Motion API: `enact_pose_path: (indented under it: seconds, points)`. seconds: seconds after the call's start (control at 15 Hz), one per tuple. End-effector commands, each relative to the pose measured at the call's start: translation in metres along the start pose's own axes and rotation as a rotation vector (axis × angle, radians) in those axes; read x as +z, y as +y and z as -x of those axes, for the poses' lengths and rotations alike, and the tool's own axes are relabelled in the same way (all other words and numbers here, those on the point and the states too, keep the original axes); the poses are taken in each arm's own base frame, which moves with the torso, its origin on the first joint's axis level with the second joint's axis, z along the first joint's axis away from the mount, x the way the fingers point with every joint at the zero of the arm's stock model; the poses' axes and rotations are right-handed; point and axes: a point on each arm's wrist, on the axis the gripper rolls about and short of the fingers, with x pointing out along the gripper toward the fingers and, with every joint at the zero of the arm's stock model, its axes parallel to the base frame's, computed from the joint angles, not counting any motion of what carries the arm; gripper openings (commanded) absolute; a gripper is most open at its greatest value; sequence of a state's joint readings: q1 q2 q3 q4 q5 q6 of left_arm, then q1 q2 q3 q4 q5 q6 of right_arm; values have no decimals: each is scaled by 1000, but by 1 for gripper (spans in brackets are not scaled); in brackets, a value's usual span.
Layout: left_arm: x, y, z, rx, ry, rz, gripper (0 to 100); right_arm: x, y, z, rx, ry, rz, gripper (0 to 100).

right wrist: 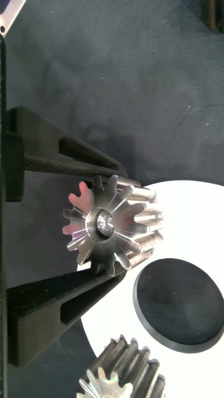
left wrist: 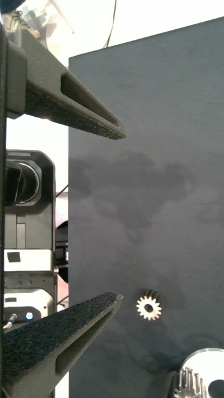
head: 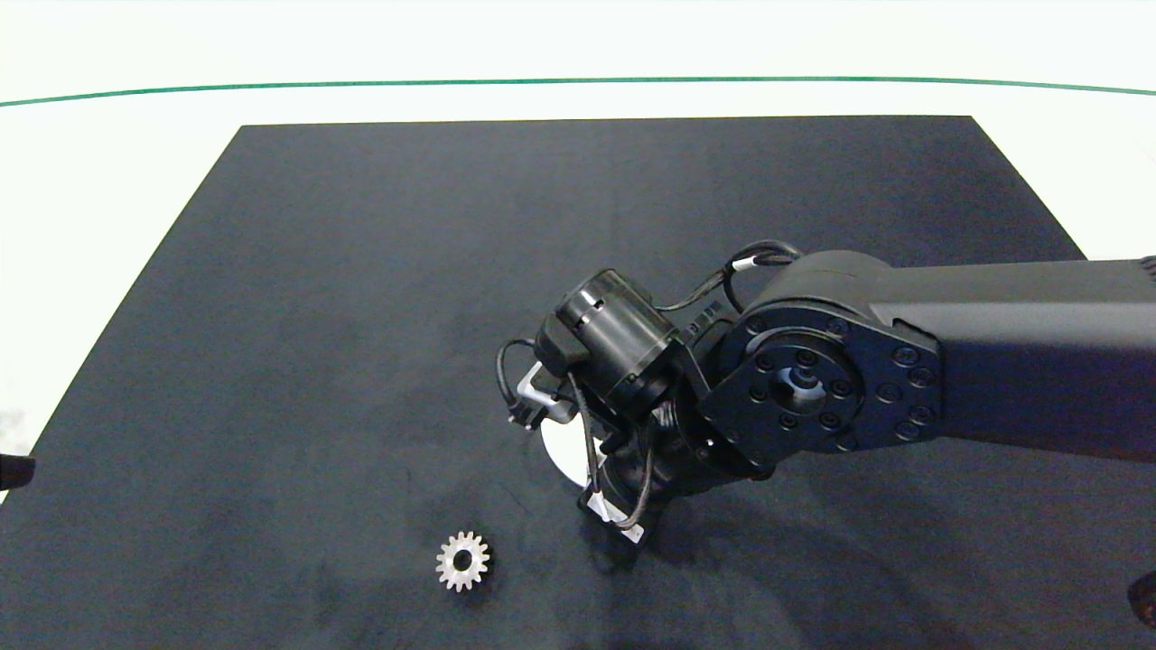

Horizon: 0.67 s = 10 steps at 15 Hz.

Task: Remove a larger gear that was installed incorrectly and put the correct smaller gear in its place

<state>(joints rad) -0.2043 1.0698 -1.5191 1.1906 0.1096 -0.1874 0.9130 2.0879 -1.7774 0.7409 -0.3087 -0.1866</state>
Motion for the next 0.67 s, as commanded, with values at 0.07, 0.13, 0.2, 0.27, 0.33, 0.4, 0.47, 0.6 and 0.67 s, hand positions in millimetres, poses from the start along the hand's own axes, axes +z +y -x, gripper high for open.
enact_pose_path:
  seconds: [0.07,0.13,0.2,0.27,0.33,0.4,0.47,0.6,0.67]
  points:
    - [-1,0,0,3,5,2,100,-1,1,4,0,-3,0,27]
    - [-1,0,1,3,2,2,100,0,0,4,0,-5,-2,25]
    - [-1,1,2,4,-1,2,100,0,1,4,2,-5,-5,24]
    - [-1,0,2,0,0,-1,100,0,1,4,3,-9,-4,21]
    - [-1,0,2,1,-1,-1,100,1,1,4,3,-10,-5,19]
    - [-1,1,2,4,-1,1,100,2,1,5,4,-18,-7,18]
    - [-1,0,2,1,-1,-1,100,2,1,5,3,-21,-8,15]
    - [-2,0,1,2,1,-1,100,2,2,6,5,-23,-6,12]
    - [-2,0,1,2,1,-1,100,3,1,8,2,-27,-8,9]
